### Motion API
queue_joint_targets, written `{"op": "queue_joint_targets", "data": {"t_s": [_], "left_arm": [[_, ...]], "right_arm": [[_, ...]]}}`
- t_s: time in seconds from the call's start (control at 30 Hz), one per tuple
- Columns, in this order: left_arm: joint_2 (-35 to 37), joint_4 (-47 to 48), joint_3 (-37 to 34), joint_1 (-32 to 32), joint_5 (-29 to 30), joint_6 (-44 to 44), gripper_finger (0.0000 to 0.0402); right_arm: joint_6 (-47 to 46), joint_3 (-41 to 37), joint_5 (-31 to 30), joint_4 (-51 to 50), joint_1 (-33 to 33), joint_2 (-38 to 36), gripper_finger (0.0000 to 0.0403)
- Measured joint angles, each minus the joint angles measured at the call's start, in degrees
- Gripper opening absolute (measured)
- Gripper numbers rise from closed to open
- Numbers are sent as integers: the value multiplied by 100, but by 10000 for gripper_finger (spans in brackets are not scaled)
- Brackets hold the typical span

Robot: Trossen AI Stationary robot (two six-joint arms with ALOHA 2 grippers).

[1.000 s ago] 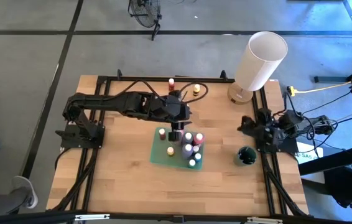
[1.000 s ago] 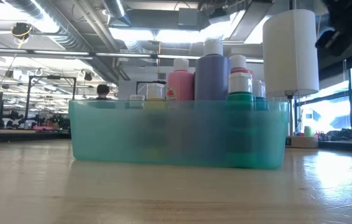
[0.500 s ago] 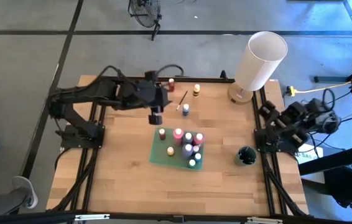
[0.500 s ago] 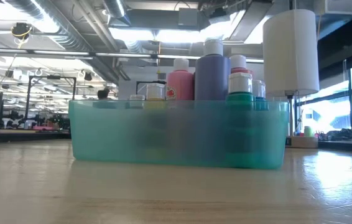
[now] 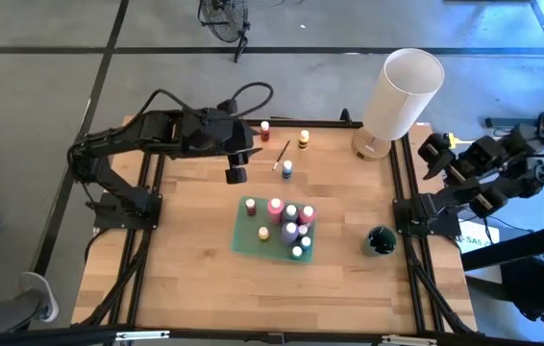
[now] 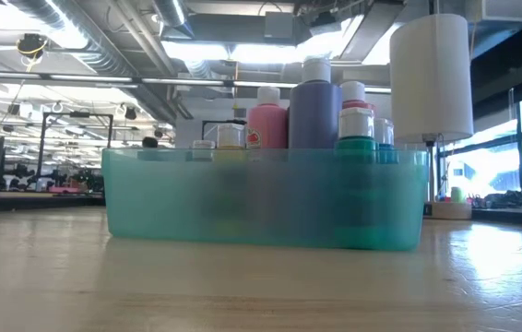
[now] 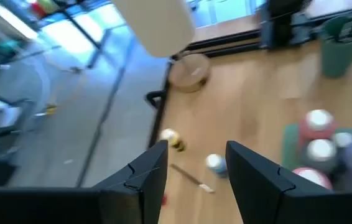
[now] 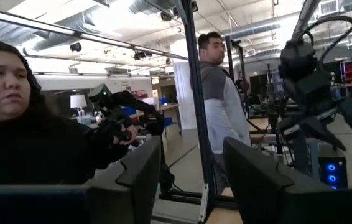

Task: Pick & Place Paint Supplies
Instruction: Put the small red paint bottle into the light green bin

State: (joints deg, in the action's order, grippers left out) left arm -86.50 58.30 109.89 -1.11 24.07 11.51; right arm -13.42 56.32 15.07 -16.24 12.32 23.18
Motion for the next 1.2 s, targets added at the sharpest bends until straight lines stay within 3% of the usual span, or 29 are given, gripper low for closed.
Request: {"op": "queue_joint_targets", "data": {"t_s": [0.37, 0.53, 0.7, 0.9, 1.1, 1.2], "left_arm": [[-73, 55, 0, -676, -1110, 59, 217], [-148, 161, 0, -953, -1115, 116, 246], [-239, 314, 0, -1081, -1103, -12, 247], [-353, 579, -49, -1212, -565, -12, 247], [-396, 596, -354, -1683, -600, 746, 241], [-511, 567, -472, -2085, -1012, 1212, 236]], "right_arm": [[-52, 449, 2, -31, 0, 240, 178], [-117, 447, 7, 253, 0, 238, 178], [-222, 447, 330, 725, 0, 238, 178], [-69, 445, 414, 1040, 0, 223, 178], [-108, 443, 378, 1070, 0, 229, 178], [104, 445, 358, 1030, 0, 304, 178]]}}
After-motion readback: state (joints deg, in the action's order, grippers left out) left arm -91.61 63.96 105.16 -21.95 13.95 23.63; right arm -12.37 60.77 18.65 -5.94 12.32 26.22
